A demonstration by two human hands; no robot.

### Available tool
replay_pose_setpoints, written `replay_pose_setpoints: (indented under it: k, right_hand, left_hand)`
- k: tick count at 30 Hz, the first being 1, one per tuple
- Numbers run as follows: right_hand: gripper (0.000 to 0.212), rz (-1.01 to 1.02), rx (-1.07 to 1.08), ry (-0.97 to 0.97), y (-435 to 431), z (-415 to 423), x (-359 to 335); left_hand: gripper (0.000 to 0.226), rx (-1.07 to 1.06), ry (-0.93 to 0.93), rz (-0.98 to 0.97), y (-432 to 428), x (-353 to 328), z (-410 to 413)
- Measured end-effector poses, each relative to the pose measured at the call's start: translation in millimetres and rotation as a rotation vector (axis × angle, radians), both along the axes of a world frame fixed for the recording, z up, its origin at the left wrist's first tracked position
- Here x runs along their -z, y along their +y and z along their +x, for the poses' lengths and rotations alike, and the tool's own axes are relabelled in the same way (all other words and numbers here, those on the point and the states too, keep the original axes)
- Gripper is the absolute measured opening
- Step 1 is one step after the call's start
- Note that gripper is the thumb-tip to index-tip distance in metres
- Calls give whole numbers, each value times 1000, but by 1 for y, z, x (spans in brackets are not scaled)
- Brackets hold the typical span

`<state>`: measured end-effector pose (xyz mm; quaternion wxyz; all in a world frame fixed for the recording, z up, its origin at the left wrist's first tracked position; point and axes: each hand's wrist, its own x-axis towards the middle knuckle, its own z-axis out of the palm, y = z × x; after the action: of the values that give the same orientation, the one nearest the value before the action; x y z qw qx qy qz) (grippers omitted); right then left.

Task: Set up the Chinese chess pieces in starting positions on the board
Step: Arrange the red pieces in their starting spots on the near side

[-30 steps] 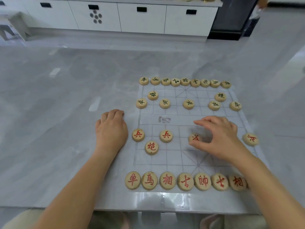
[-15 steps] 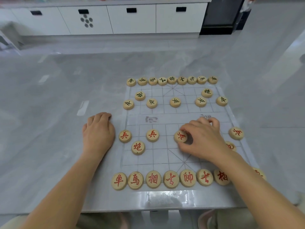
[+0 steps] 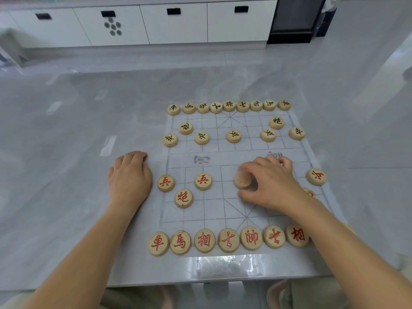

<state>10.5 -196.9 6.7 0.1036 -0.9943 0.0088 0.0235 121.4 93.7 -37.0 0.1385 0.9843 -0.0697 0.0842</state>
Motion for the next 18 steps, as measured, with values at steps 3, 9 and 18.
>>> replay_pose_setpoints:
  k: [3, 9, 18]
  right_hand:
    - [45, -4, 15, -35, 1, 2, 3]
    - [38, 67, -8, -62, 1, 3, 5]
    - [48, 92, -27, -34, -4, 4, 4]
  left_hand:
    - [34, 1, 0, -2, 0, -1, -1]
    - [33, 6, -8, -7, 1, 0, -1]
    - [34, 5, -2, -2, 1, -1, -1]
